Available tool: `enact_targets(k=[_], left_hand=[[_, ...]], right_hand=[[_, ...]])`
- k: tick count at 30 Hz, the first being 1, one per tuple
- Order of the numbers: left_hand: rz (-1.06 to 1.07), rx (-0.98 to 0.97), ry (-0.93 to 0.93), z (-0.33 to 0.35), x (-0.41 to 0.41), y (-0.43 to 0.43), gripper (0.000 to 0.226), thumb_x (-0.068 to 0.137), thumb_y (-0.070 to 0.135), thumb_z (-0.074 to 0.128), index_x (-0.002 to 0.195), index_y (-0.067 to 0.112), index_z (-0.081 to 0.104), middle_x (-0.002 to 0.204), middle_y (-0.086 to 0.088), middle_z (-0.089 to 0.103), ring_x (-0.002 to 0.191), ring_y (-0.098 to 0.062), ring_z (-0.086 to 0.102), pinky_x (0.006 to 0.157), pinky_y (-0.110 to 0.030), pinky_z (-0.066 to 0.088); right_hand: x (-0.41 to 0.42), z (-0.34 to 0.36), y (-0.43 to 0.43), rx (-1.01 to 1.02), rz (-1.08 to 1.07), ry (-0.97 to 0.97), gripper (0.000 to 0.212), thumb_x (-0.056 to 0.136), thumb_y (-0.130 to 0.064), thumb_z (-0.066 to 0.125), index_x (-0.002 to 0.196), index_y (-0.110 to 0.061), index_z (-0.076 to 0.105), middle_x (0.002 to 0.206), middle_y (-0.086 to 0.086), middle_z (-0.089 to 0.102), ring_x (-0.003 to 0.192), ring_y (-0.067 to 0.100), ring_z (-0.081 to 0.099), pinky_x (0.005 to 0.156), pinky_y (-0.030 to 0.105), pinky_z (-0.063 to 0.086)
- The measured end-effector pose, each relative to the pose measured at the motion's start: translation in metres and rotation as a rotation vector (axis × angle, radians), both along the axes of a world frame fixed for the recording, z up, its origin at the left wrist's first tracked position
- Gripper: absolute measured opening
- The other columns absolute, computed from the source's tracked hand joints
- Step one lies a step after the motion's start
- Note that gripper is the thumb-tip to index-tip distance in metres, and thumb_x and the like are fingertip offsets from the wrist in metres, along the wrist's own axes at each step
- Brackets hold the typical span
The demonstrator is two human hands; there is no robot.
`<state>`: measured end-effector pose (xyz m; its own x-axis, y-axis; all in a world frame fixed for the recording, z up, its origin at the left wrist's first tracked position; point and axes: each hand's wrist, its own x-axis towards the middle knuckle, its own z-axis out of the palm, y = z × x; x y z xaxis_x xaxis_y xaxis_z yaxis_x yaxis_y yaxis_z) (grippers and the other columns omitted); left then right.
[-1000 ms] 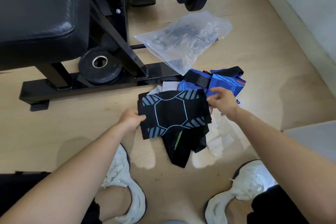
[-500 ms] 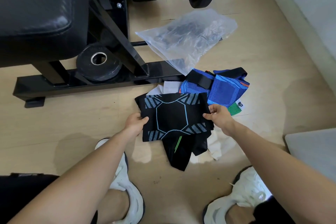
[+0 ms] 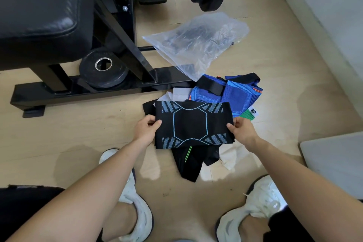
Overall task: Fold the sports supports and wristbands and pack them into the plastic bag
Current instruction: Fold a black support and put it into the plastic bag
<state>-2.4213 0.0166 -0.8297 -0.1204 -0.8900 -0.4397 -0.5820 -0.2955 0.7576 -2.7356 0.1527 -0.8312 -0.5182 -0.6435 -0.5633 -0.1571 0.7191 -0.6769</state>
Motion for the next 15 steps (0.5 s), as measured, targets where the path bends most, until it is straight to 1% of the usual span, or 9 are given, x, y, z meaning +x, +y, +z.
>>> enact_targets(k=[2,3,5,7,8,10,11,13,15], left_hand=[[-0.024,0.003,0.012,0.002,-0.005,-0.004,0.012,0.098,0.020,0.063,0.107,0.013,0.064,0.103,0.002,0.067,0.089,-0.013,0.060,0.068,-0.015,0.043],[-0.027,0.038,0.017,0.002,-0.008,-0.005,0.018,0.099,0.020,0.062,0.115,0.012,0.063,0.109,0.001,0.066,0.094,-0.013,0.060,0.071,-0.015,0.044],[-0.031,0.156,0.002,-0.001,-0.011,-0.008,0.039,0.098,0.024,0.064,0.133,0.011,0.053,0.120,0.000,0.058,0.108,-0.018,0.058,0.087,-0.024,0.048],[-0.030,0.273,-0.006,-0.007,-0.012,-0.008,0.055,0.094,0.027,0.069,0.141,0.011,0.044,0.125,-0.003,0.057,0.116,-0.024,0.060,0.101,-0.037,0.048],[-0.024,0.307,-0.002,-0.009,-0.012,-0.007,0.055,0.092,0.026,0.073,0.138,0.011,0.045,0.126,-0.006,0.061,0.115,-0.026,0.063,0.102,-0.040,0.050],[-0.003,0.313,0.007,-0.013,-0.011,-0.005,0.044,0.088,0.024,0.077,0.123,0.010,0.056,0.118,-0.009,0.069,0.106,-0.027,0.068,0.098,-0.044,0.054],[0.016,0.290,0.005,-0.013,-0.010,-0.004,0.035,0.086,0.022,0.078,0.115,0.010,0.061,0.113,-0.010,0.071,0.102,-0.027,0.070,0.094,-0.044,0.056],[0.063,0.227,0.018,-0.006,-0.009,-0.002,0.025,0.086,0.018,0.076,0.107,0.009,0.065,0.106,-0.010,0.074,0.095,-0.025,0.071,0.081,-0.037,0.058],[0.077,0.164,0.089,0.006,-0.011,-0.002,0.023,0.086,0.017,0.075,0.106,0.011,0.064,0.104,-0.010,0.074,0.093,-0.023,0.071,0.077,-0.035,0.058]], right_hand=[[0.002,-0.002,0.006,0.034,-0.022,-0.079,0.011,0.085,-0.007,0.068,0.084,-0.013,0.058,0.091,0.019,0.069,0.083,0.034,0.069,0.084,0.056,0.057],[0.005,0.002,0.007,0.036,-0.044,-0.121,0.013,0.087,0.000,0.066,0.094,-0.011,0.061,0.098,0.023,0.069,0.089,0.037,0.070,0.085,0.054,0.057],[0.013,0.016,0.005,0.022,-0.092,-0.201,0.021,0.090,0.001,0.065,0.109,-0.005,0.060,0.103,0.024,0.069,0.087,0.035,0.071,0.077,0.044,0.059],[0.017,0.022,0.003,-0.020,-0.137,-0.283,0.023,0.091,-0.005,0.068,0.113,-0.003,0.061,0.101,0.020,0.070,0.080,0.030,0.071,0.066,0.035,0.058],[0.017,0.025,0.002,-0.043,-0.160,-0.302,0.023,0.091,-0.007,0.068,0.113,-0.003,0.062,0.100,0.019,0.071,0.078,0.028,0.071,0.063,0.032,0.057],[0.016,0.027,0.000,-0.080,-0.213,-0.323,0.022,0.091,-0.008,0.069,0.111,-0.005,0.063,0.098,0.016,0.072,0.076,0.026,0.071,0.063,0.030,0.058],[0.016,0.027,-0.001,-0.093,-0.224,-0.330,0.021,0.091,-0.008,0.069,0.110,-0.005,0.064,0.096,0.015,0.072,0.075,0.025,0.071,0.063,0.030,0.058],[0.015,0.032,-0.003,-0.109,-0.209,-0.336,0.011,0.092,-0.006,0.067,0.102,-0.007,0.065,0.083,0.008,0.070,0.070,0.019,0.070,0.063,0.028,0.057],[0.014,0.037,-0.005,-0.125,-0.179,-0.365,0.008,0.092,-0.002,0.065,0.094,-0.009,0.062,0.077,0.002,0.068,0.071,0.018,0.068,0.073,0.033,0.056]])
